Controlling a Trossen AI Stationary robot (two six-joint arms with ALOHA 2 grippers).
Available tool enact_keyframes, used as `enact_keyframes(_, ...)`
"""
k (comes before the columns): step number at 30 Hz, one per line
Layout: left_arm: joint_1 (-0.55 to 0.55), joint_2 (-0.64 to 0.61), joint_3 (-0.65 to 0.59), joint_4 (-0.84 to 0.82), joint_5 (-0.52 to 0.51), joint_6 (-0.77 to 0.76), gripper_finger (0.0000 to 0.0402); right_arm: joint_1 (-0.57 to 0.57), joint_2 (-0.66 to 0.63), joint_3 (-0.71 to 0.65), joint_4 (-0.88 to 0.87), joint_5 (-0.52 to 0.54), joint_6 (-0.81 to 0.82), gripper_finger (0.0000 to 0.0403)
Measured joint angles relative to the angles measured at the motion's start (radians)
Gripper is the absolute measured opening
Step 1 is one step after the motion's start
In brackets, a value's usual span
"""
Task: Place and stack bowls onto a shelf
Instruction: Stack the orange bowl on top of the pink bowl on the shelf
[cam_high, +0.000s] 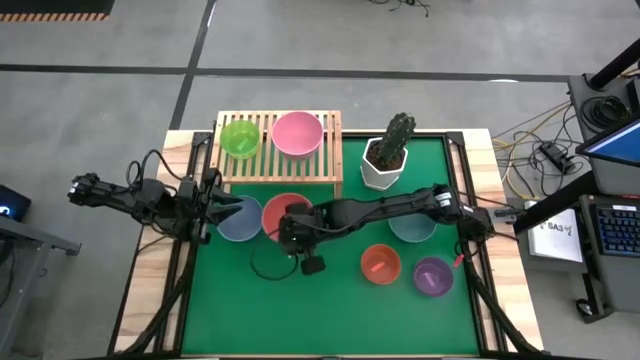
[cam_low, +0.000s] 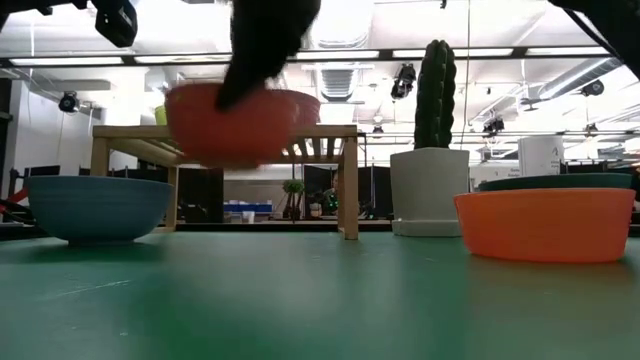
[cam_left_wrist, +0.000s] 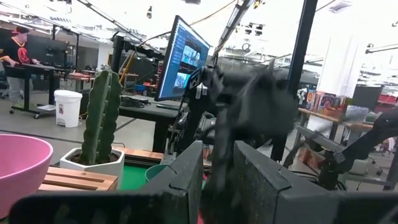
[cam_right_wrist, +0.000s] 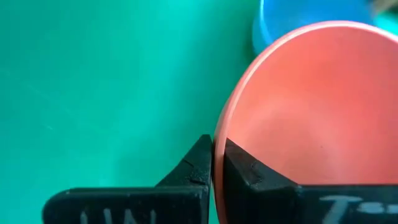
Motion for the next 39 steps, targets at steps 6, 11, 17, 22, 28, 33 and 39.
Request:
enact_keyframes(6, 0.0, 0.0, 0.0, 0.0, 0.0, 0.0, 0.0074, -0.003, -0.007, 0.172, -0.085, 0.096, -0.087, 0.0009)
enact_keyframes(11, 0.0, 0.0, 0.0, 0.0, 0.0, 0.0, 0.0074, -0.038, -0.069, 0.161, -0.081, 0.235, -0.155, 0.0009)
enact_keyframes(17, 0.0, 0.0, 0.0, -0.002, 0.0, 0.009, 0.0074, -0.128, -0.113, 0.162, -0.051, 0.328, -0.179, 0.0009)
enact_keyframes(22, 0.0, 0.001, 0.0, -0.002, 0.0, 0.011, 0.0074, -0.217, -0.13, 0.169, -0.02, 0.321, -0.189, 0.0009)
enact_keyframes(28, 0.0, 0.0, 0.0, -0.002, 0.0, 0.016, 0.0074, -0.323, -0.129, 0.169, -0.015, 0.159, -0.171, 0.0009)
enact_keyframes(33, 0.0, 0.0, 0.0, -0.002, 0.0, 0.026, 0.0074, -0.374, -0.126, 0.169, -0.014, 0.085, -0.156, 0.0009)
enact_keyframes(39, 0.0, 0.0, 0.0, -0.002, 0.0, 0.026, 0.0074, -0.382, -0.125, 0.169, 0.004, 0.019, -0.156, 0.0009)
